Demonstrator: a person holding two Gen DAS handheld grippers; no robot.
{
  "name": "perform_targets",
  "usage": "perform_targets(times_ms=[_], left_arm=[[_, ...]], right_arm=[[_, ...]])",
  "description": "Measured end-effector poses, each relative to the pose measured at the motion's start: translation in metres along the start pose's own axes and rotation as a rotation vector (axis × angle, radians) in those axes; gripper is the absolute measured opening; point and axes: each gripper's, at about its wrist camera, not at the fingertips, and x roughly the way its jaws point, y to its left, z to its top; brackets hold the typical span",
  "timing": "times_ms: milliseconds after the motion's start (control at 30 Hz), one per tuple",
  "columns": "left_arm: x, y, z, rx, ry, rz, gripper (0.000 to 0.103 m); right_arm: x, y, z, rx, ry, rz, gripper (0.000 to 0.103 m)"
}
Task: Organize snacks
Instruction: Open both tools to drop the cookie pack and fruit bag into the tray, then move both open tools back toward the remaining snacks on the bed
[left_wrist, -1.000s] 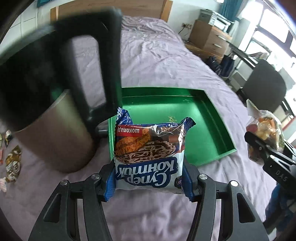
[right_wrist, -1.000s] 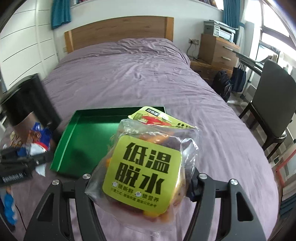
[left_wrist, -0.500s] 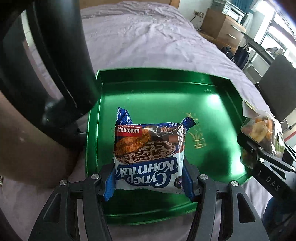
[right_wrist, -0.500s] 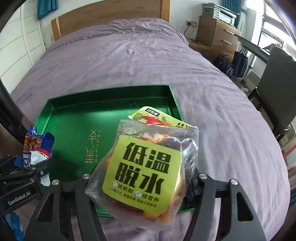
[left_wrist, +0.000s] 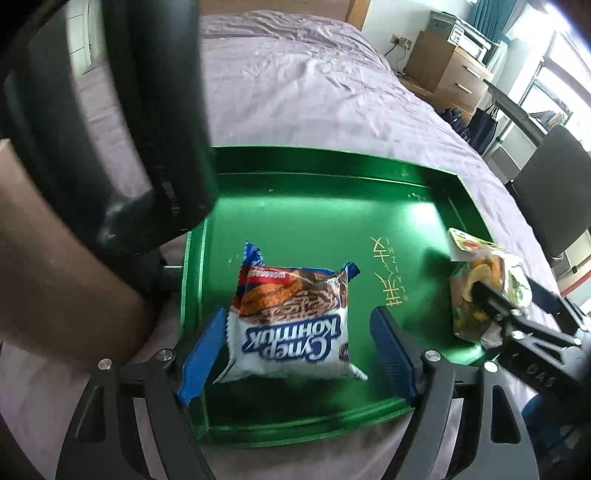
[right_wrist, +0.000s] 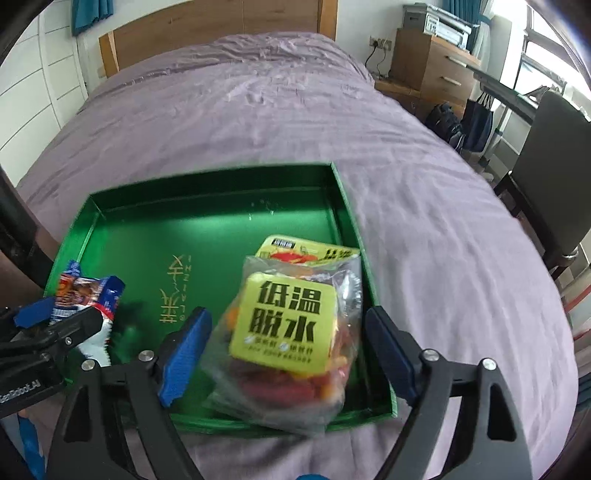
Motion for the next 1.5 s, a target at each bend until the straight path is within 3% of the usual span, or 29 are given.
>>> perform_targets(times_ms=[167, 267, 433, 633, 800, 967, 1067, 1100, 1233, 1500], left_arm=[[-0.04, 0.008, -0.015, -0.007, -0.029, -0.043, 0.075], [-0.08, 0.016, -0.036, 0.009, -0.053, -0.075, 0.075], [-0.168, 0.057, -0.066, 0.037, -0.125, -0.092, 0.075], [-0.278, 0.144, -0.096, -0.008, -0.257, -0.006, 0.076], [-0.347, 0.224, -0.13, -0.069, -0.368, 0.107, 0.076], [-0.392, 0.304, -0.173, -0.155, -0.419, 0.192, 0.078], [-0.408, 0.34, -0.199, -0.201, -0.446, 0.217, 0.091], [-0.413, 0.354, -0.21, -0.221, -0.458, 0.233, 0.091], [-0.412, 0.387, -0.239, -0.28, -0.448, 0.237, 0.091], [-0.387, 0.415, -0.268, -0.312, -0.39, 0.249, 0.091]], right_arm=[[-0.082, -0.013, -0.008, 0.049, -0.149, -0.013, 0.089], [-0.142, -0.017, -0.019, 0.062, -0.245, -0.036, 0.097], [-0.246, -0.012, -0.042, 0.051, -0.384, -0.062, 0.097], [-0.349, 0.005, -0.071, 0.039, -0.516, -0.068, 0.097], [-0.403, 0.032, -0.101, 0.032, -0.567, -0.023, 0.098], [-0.435, 0.062, -0.131, 0.009, -0.604, -0.002, 0.101], [-0.442, 0.081, -0.147, 0.002, -0.597, 0.048, 0.101], [-0.441, 0.088, -0.153, -0.008, -0.596, 0.049, 0.101], [-0.431, 0.114, -0.17, -0.023, -0.556, 0.09, 0.101], [-0.393, 0.173, -0.182, -0.113, -0.452, 0.146, 0.101]])
